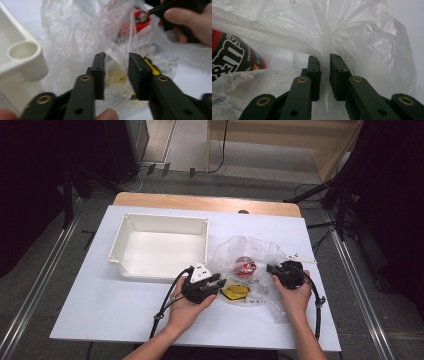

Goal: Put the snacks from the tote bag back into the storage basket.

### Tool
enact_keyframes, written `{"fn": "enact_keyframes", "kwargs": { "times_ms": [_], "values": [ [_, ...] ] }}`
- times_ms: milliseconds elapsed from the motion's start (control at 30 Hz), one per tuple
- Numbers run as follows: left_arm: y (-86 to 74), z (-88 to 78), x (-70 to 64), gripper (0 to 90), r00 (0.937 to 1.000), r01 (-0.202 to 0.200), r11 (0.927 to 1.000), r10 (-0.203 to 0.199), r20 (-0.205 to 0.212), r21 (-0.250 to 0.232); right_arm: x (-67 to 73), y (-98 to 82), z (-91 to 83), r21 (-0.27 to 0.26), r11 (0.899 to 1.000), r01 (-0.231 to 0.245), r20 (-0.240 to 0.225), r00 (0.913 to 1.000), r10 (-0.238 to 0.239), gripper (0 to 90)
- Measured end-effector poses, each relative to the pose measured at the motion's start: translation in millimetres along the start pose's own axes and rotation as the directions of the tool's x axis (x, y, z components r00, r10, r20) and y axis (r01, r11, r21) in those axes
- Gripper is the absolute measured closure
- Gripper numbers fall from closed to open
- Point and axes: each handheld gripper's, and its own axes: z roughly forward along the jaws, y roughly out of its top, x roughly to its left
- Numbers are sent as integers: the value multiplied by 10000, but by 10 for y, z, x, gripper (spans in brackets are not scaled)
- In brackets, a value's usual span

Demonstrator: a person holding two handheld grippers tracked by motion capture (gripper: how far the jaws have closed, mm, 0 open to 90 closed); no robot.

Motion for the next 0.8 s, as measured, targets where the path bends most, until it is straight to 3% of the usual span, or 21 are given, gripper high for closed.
{"fn": "enact_keyframes", "kwargs": {
  "times_ms": [133, 200, 400, 567, 667, 733, 767, 800],
  "values": [
    [-83, 87, 76, 853, 9996, 130, 9990, -120, -238, 435, 16, 11, -63, -364, 9992, 160, -167, 9997, -166, 762],
    [-96, 105, 86, 871, 9995, 237, 9985, -226, -227, 502, 51, 41, -146, -894, 9953, 375, -462, 9981, -418, 715],
    [-94, 94, 80, 900, 9994, 156, 9985, -140, -312, 523, 237, 137, -395, -2257, 9667, 1208, -806, 9866, -1421, 626],
    [-105, 88, 122, 900, 9984, 545, 9974, -537, -165, 478, 321, 204, -518, -2571, 9549, 1484, -1281, 9742, -1858, 657],
    [-111, 83, 170, 900, 9950, 994, 9943, -996, 13, 373, 345, 236, -603, -2618, 9483, 1792, -1865, 9547, -2319, 671],
    [-115, 74, 189, 900, 9936, 1130, 9933, -1131, 33, 247, 347, 267, -672, -2688, 9460, 1813, -2928, 9203, -2596, 655],
    [-117, 70, 190, 900, 9936, 1128, 9934, -1128, 2, 192, 355, 278, -711, -2742, 9429, 1891, -3171, 9079, -2743, 651],
    [-119, 67, 181, 900, 9940, 1091, 9939, -1090, -45, 143, 369, 289, -745, -2827, 9378, 2014, -3114, 9055, -2883, 642]
  ]
}}
